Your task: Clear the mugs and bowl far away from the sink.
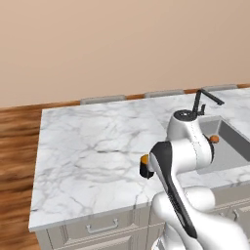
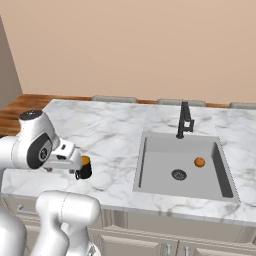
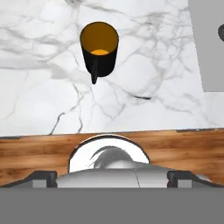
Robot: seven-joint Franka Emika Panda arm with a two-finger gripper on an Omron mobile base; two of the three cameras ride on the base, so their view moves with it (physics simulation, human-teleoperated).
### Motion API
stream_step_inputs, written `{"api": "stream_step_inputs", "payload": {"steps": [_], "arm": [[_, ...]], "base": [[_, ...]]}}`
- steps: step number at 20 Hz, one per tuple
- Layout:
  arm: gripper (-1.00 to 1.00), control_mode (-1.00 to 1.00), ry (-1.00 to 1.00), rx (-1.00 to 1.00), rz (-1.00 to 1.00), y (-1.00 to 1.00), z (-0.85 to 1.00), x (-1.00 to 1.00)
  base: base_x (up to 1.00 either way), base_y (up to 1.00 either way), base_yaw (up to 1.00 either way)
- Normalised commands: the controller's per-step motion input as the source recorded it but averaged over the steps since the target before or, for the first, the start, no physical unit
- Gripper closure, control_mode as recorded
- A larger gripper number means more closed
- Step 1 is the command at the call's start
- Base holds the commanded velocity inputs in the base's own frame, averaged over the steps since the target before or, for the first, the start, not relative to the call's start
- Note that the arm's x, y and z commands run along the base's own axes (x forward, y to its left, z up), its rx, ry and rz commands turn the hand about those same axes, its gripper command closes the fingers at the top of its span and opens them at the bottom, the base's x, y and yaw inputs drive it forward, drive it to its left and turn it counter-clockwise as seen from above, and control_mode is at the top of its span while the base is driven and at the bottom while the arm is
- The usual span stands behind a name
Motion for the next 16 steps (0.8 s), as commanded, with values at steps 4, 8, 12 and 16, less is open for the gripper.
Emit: {"api": "stream_step_inputs", "payload": {"steps": [4,8,12,16], "arm": [[-1.00,-1.00,-0.08,-0.17,-0.03,0.09,-0.51,0.29],[-1.00,-1.00,-0.10,-0.15,-0.07,0.08,-0.38,0.23],[-1.00,-1.00,-0.01,-0.01,-0.09,0.00,-0.29,0.28],[-1.00,-1.00,0.00,0.00,-0.08,0.00,-0.34,0.26]], "base": [[0.00,0.00,0.00],[0.00,0.00,0.00],[0.00,0.00,0.00],[0.00,0.00,0.00]]}}
